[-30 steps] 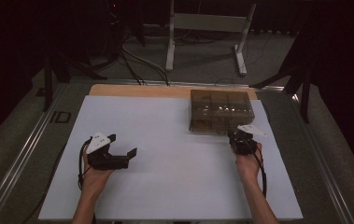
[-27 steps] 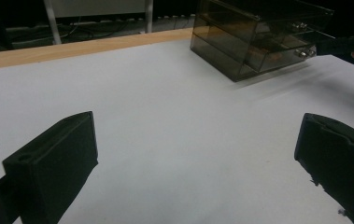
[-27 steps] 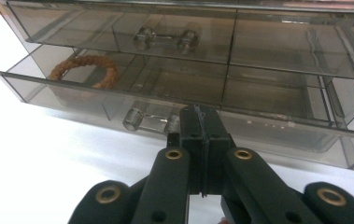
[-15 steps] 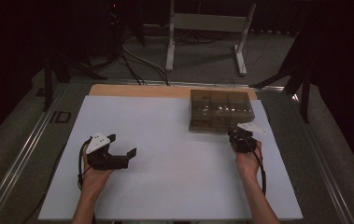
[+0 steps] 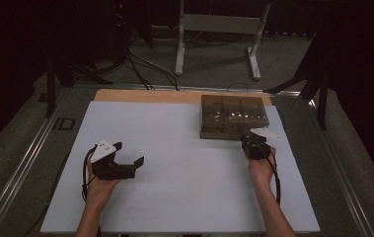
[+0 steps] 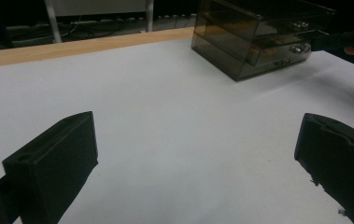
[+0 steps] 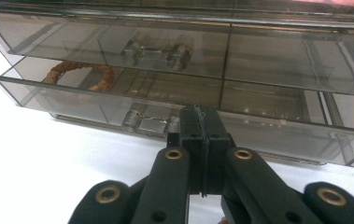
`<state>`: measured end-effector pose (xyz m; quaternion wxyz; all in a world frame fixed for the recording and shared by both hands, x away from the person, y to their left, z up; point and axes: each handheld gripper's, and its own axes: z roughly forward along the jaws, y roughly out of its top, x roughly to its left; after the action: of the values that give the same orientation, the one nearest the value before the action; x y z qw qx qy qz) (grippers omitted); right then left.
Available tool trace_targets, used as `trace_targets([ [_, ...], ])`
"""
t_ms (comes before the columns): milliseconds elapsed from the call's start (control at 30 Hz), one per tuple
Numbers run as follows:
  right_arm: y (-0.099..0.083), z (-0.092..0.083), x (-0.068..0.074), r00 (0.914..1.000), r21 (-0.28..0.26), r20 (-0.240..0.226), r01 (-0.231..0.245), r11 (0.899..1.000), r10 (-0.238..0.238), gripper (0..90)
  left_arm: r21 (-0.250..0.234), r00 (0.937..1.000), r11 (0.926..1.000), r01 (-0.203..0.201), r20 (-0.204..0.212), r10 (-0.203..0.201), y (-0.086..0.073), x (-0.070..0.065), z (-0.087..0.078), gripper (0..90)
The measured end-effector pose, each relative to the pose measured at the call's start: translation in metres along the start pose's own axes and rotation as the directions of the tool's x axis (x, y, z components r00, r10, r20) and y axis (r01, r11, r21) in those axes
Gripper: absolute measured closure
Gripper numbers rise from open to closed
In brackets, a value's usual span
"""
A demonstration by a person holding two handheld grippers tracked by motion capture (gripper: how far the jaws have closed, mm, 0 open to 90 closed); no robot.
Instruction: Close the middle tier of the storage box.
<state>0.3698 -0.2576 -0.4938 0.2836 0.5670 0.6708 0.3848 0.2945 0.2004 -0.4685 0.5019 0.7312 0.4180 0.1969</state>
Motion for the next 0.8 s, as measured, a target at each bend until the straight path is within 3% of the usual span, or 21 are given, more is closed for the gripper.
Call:
trace_targets([
  [800, 0.0006, 0.0052, -0.0014, 1.0, 0.001, 0.005, -0.009, 1.0, 0.009, 90.0, -0.001, 1.0, 1.0, 0.003, -0.008, -0.003, -0.0004, 0.0013, -0.0014, 0.9],
])
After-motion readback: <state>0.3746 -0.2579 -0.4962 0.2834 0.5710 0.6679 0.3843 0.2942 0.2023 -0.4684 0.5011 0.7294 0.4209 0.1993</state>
